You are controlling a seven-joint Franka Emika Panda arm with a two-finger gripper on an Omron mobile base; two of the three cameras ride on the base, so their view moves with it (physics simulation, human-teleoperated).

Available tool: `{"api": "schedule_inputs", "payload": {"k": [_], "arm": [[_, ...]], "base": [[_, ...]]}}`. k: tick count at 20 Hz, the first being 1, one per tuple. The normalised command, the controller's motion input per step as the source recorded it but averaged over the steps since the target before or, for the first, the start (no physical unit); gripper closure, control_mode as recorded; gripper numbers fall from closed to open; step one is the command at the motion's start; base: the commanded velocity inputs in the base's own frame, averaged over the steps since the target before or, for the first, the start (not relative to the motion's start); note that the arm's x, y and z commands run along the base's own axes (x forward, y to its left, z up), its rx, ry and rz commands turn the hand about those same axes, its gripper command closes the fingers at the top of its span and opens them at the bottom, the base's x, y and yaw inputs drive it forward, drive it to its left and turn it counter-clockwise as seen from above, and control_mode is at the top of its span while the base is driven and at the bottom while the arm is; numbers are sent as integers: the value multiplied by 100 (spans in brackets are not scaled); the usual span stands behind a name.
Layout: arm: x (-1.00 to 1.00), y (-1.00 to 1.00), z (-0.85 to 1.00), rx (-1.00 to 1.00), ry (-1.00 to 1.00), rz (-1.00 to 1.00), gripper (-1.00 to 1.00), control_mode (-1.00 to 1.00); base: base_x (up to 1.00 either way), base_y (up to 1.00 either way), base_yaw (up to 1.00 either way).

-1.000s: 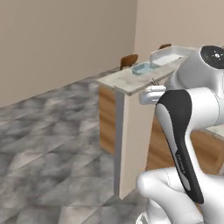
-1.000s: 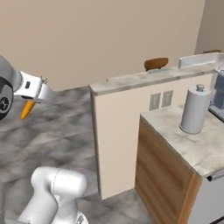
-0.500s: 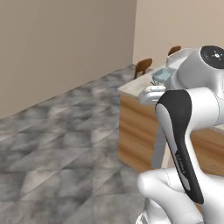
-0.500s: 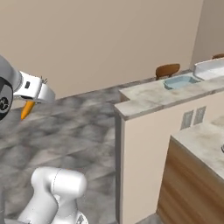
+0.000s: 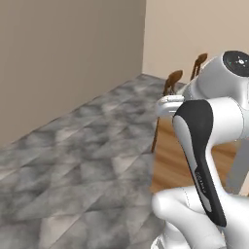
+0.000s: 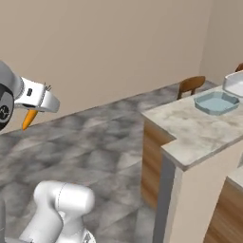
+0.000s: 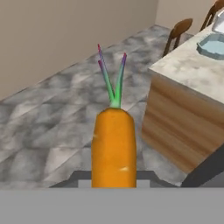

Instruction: Place the cold items (carrot and eggplant) from the fridge in one tupperware on the dining counter. Place the warm items (kebab skewer and hot dog) in the stove area in another tupperware.

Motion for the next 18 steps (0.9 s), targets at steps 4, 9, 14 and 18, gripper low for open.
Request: {"api": "schedule_inputs", "payload": {"k": [4,9,14,18], "arm": [[0,0,0,0,0,0,100,100],[0,0,0,0,0,0,100,100],[0,0,0,0,0,0,100,100],[0,0,0,0,0,0,100,100]], "base": [[85,100,-28],[89,100,-35],[92,100,-45],[94,100,-51]]}}
